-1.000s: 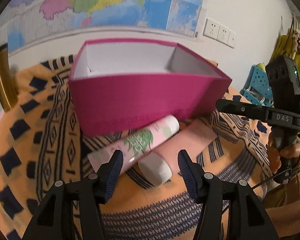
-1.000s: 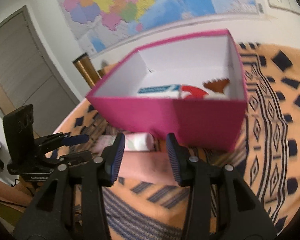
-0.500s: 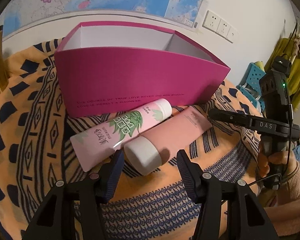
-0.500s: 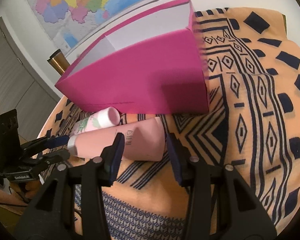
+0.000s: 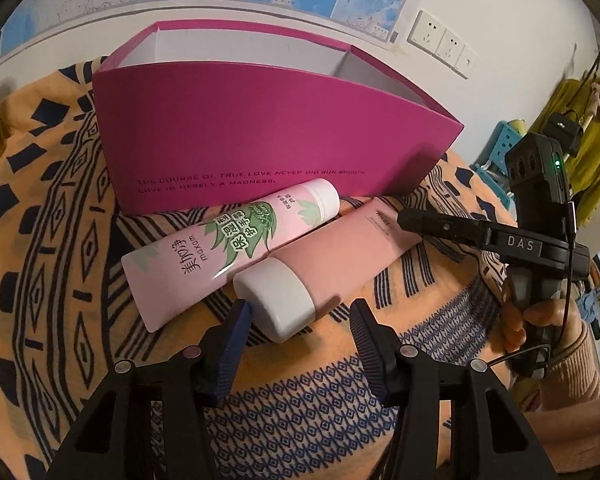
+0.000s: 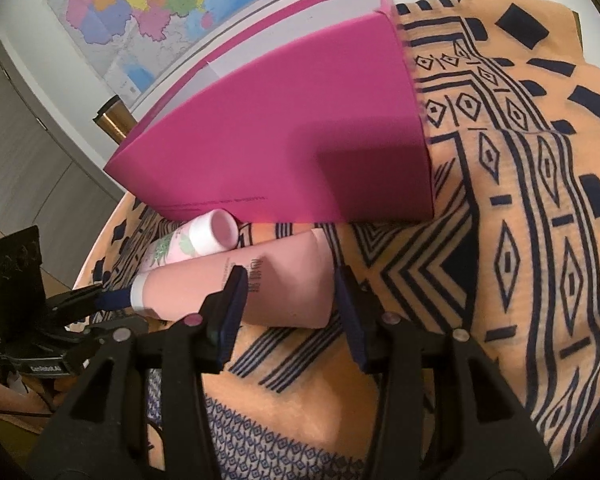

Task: Organize rigid objects
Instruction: 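Move the right gripper back toward the pink tubes beside the box, then close the right gripper on the large pink tube with white cap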

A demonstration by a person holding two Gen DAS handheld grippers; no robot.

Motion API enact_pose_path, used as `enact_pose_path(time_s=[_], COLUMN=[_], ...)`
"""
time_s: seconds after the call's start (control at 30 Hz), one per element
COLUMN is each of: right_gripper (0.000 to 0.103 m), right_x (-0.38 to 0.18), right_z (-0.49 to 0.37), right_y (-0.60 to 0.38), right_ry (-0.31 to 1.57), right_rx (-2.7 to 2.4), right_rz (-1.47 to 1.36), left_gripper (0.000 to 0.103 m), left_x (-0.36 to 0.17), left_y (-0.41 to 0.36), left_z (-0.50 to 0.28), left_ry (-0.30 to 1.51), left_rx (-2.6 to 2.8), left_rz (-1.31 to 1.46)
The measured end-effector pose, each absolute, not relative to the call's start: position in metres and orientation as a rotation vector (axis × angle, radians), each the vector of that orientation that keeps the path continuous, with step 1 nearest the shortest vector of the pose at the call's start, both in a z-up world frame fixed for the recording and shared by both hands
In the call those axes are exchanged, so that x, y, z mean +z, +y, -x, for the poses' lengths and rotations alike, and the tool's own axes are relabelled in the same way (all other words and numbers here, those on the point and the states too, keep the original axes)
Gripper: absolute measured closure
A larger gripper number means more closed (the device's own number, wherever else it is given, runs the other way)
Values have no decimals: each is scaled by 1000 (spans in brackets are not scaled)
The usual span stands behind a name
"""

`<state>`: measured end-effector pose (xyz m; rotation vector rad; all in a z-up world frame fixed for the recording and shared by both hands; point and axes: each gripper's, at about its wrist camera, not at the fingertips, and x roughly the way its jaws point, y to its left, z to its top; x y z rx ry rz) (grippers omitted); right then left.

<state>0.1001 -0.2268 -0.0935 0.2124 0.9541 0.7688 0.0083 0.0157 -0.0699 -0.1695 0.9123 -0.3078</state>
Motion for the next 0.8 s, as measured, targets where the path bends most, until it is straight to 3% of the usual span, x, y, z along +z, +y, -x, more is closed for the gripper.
enact_pose_path(time_s=[0.8], right_gripper=[53], right_x=[-94], right_z=[-101], right_y=[-228], right_ry=[946], right_rx=[778], right_rz=[-231], left_gripper=[56], left_x=[-66], left_y=[14], left_z=[-5], left_ry=[896], left_rx=[-264], left_rz=[164])
